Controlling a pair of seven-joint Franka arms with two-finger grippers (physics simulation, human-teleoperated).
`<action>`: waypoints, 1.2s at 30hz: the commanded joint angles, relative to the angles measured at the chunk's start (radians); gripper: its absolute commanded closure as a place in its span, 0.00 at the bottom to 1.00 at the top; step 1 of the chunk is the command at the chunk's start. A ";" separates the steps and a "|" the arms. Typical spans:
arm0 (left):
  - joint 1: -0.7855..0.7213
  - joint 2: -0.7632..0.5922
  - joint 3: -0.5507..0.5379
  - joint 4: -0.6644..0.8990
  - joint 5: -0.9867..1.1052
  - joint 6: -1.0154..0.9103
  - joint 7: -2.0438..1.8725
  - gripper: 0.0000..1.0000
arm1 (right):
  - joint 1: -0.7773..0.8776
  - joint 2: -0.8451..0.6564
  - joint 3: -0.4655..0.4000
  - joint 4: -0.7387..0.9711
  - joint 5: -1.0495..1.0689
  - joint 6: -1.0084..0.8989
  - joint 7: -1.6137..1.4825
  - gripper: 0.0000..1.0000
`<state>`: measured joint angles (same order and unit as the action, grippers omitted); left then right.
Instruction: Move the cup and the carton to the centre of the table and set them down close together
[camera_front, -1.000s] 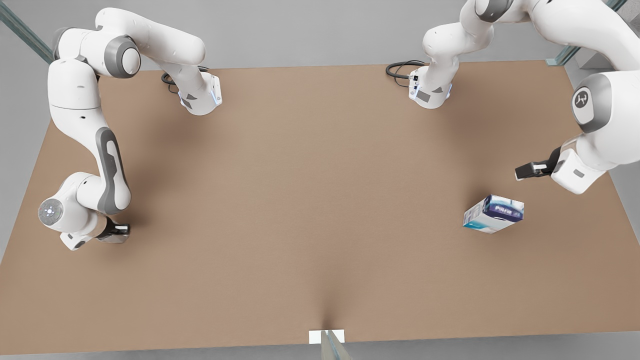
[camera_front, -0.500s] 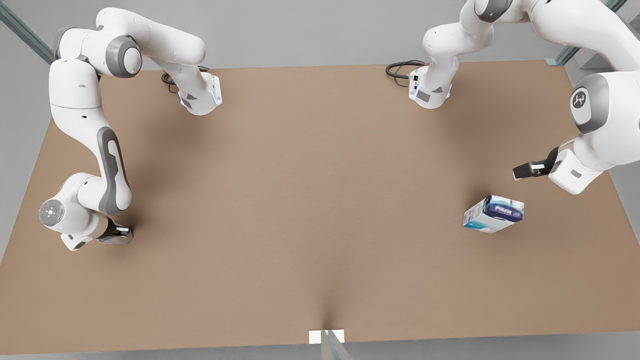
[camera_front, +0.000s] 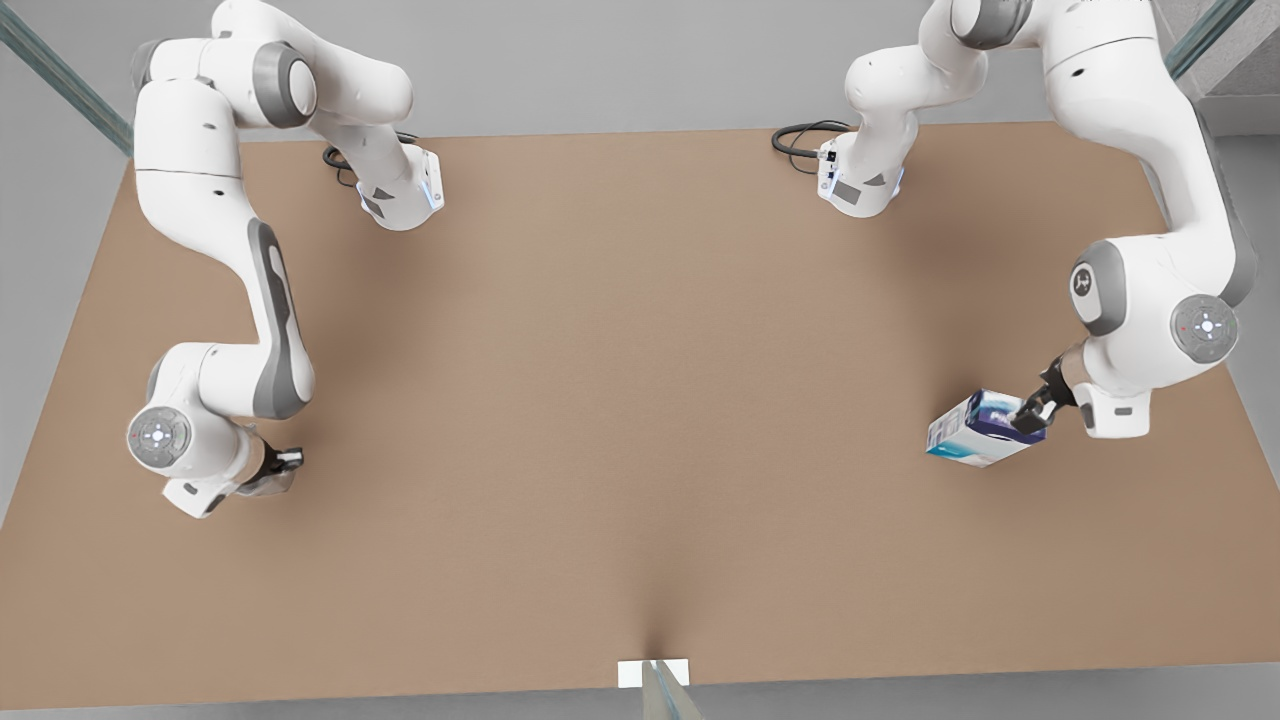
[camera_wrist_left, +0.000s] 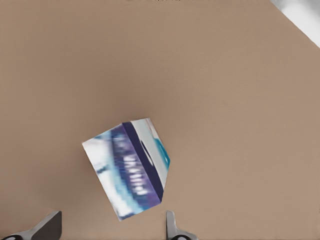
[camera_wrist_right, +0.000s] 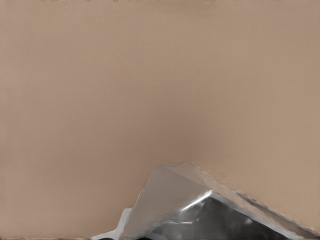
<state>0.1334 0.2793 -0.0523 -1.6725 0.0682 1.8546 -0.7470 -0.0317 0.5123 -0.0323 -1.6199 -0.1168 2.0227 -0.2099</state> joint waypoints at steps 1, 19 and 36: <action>0.000 -0.002 0.002 -0.018 0.001 0.018 -0.003 0.00 | 0.013 0.000 0.000 0.003 -0.004 -0.001 0.001 0.79; -0.029 -0.040 0.078 -0.248 -0.001 0.285 -0.098 0.00 | 0.661 0.285 0.002 0.436 0.074 0.014 0.682 0.79; -0.060 -0.005 0.075 -0.256 -0.005 0.284 -0.158 0.00 | 0.716 0.529 -0.011 0.660 0.098 0.102 0.684 0.79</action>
<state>0.0737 0.2798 0.0230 -1.9282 0.0644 2.1384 -0.9050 0.6842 1.0417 -0.0430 -0.9617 -0.0137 2.1258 0.4730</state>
